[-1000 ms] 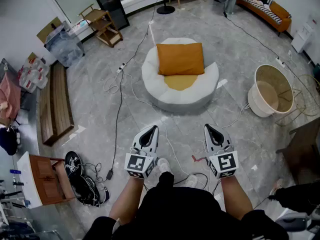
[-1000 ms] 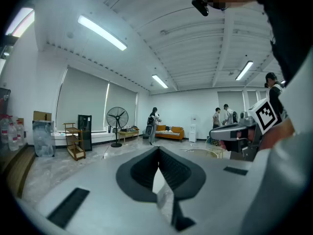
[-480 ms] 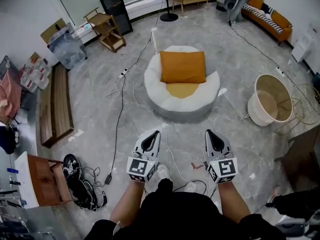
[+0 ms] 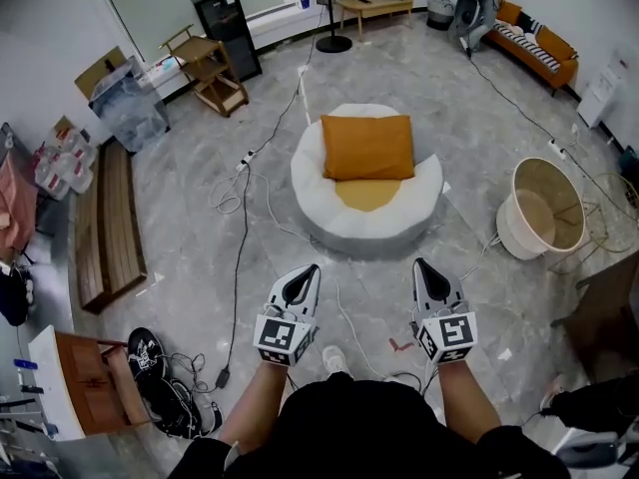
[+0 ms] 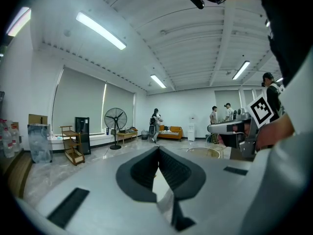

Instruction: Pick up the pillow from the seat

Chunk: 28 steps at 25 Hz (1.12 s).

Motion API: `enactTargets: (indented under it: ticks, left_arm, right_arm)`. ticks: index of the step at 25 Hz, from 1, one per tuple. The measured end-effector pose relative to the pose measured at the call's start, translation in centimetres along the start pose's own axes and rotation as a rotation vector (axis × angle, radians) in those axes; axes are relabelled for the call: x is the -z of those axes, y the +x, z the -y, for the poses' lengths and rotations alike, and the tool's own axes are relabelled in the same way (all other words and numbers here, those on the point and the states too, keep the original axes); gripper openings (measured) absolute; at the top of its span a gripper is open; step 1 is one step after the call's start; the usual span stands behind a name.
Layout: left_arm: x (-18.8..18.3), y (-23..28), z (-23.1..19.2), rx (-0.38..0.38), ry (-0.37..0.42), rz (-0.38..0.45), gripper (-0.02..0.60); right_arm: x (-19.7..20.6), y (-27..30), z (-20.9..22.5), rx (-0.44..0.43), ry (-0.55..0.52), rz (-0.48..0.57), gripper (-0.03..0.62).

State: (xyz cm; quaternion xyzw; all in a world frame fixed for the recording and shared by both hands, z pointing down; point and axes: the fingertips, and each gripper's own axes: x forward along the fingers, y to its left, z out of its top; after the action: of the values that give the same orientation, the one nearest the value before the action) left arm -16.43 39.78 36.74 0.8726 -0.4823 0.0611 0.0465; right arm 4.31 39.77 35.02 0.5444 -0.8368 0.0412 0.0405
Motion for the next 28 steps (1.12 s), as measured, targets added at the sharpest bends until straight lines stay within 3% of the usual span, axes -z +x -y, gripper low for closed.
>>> enactTargets:
  ticks: [17, 28]
  left_arm:
    - [1.7, 3.2, -7.3, 0.042, -0.014, -0.045, 0.012]
    - [1.3, 11.4, -10.4, 0.008, -0.002, -0.070, 0.012]
  right_arm:
    - [0.5, 6.7, -1.3, 0.046, -0.032, -0.050, 0.008]
    - [1.1, 13.4, 4.6, 0.012, -0.014, -0.086, 0.008]
